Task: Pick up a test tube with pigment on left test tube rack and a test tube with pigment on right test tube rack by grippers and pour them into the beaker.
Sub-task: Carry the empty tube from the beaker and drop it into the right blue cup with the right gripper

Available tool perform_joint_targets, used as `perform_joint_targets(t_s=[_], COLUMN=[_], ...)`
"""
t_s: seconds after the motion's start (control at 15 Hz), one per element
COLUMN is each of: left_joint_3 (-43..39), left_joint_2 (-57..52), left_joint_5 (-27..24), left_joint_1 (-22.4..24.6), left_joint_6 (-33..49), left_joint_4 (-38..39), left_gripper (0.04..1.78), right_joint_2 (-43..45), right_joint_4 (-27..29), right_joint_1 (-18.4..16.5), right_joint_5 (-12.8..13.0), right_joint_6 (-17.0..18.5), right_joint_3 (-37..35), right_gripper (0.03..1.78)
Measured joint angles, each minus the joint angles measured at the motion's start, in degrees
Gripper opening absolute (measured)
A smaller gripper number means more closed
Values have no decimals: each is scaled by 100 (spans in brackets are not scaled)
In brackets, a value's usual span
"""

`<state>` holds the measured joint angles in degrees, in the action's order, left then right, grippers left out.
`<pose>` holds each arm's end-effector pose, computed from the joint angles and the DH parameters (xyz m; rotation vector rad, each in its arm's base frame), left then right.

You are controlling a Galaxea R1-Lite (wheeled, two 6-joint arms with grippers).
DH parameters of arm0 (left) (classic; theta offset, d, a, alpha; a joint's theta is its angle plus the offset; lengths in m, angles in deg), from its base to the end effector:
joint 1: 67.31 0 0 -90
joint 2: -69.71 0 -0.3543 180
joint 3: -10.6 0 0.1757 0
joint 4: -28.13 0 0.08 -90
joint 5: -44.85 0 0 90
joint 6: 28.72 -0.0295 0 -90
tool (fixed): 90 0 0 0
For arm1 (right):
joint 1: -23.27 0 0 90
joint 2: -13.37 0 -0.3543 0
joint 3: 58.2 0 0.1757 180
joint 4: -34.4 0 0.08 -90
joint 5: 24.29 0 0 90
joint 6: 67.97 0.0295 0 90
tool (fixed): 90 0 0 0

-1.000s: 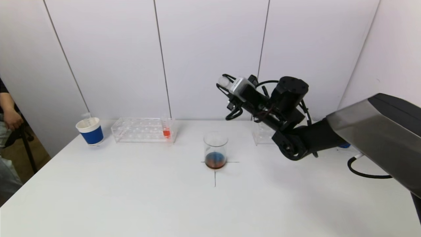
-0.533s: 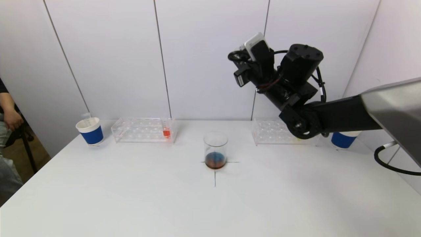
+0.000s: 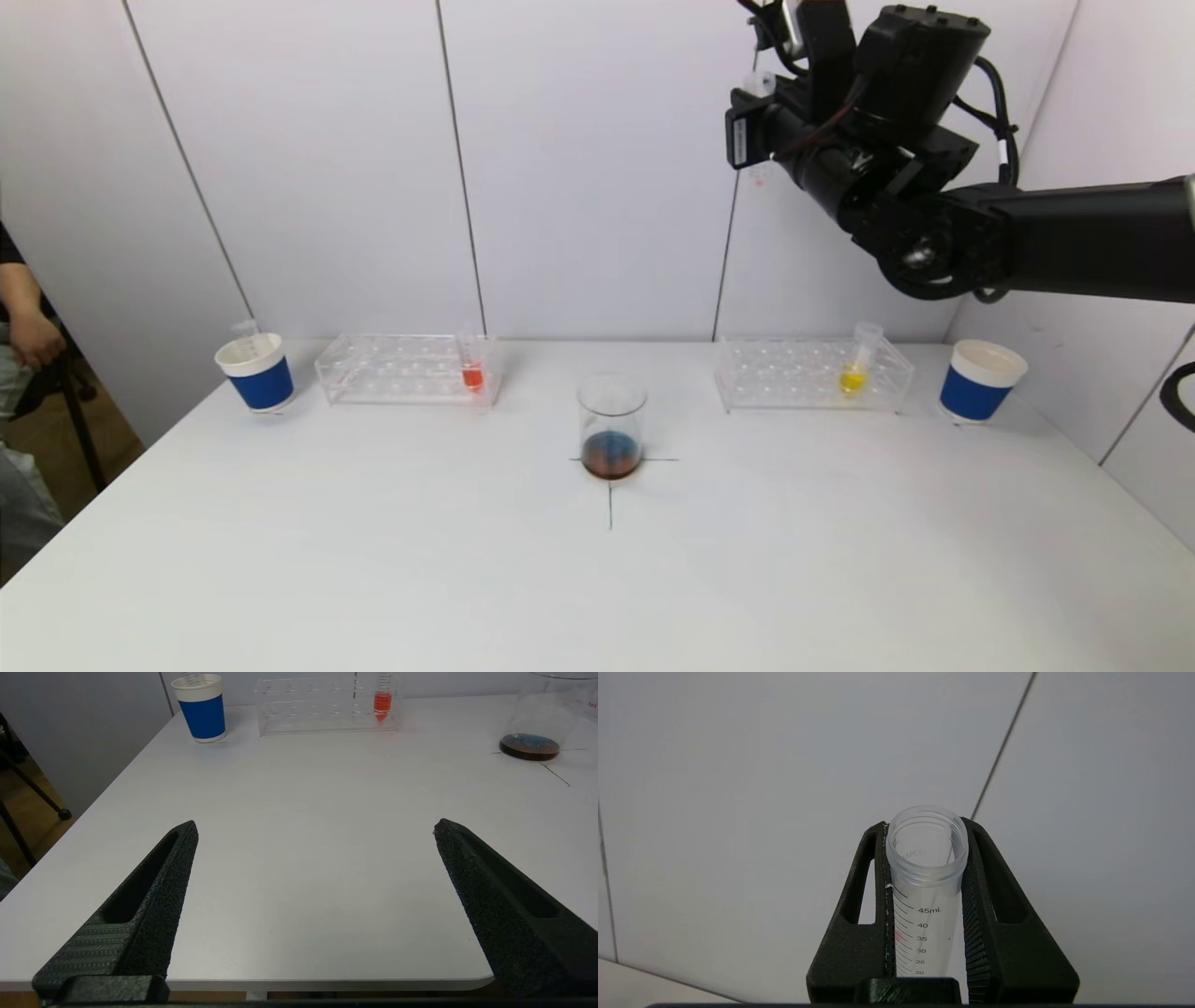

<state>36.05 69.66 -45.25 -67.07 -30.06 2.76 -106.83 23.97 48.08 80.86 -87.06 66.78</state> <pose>-0.0862 -0.0004 0.0756 0.0234 -0.0022 0.0025 0.4189 0.1852 0.3493 -0.2399 -0.2747 0.1241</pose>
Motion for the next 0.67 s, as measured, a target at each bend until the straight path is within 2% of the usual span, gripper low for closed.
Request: perform_joint_targets(t_s=[0.13, 0.33, 0.67], left_joint_3=[0, 0, 0], left_joint_2=[0, 0, 0], left_joint_5=[0, 2, 0], left_joint_1=[0, 0, 0], left_joint_6=[5, 2, 2], left_joint_4=[0, 0, 0], left_gripper=[176, 176, 176], right_joint_2=[66, 221, 479], right_joint_4=[350, 879, 2227], right_joint_1=[-166, -475, -1139], right_joint_5=[121, 138, 140], right_joint_6=[176, 407, 1034], right_joint_3=[193, 388, 1013], right_gripper=[47, 47, 47])
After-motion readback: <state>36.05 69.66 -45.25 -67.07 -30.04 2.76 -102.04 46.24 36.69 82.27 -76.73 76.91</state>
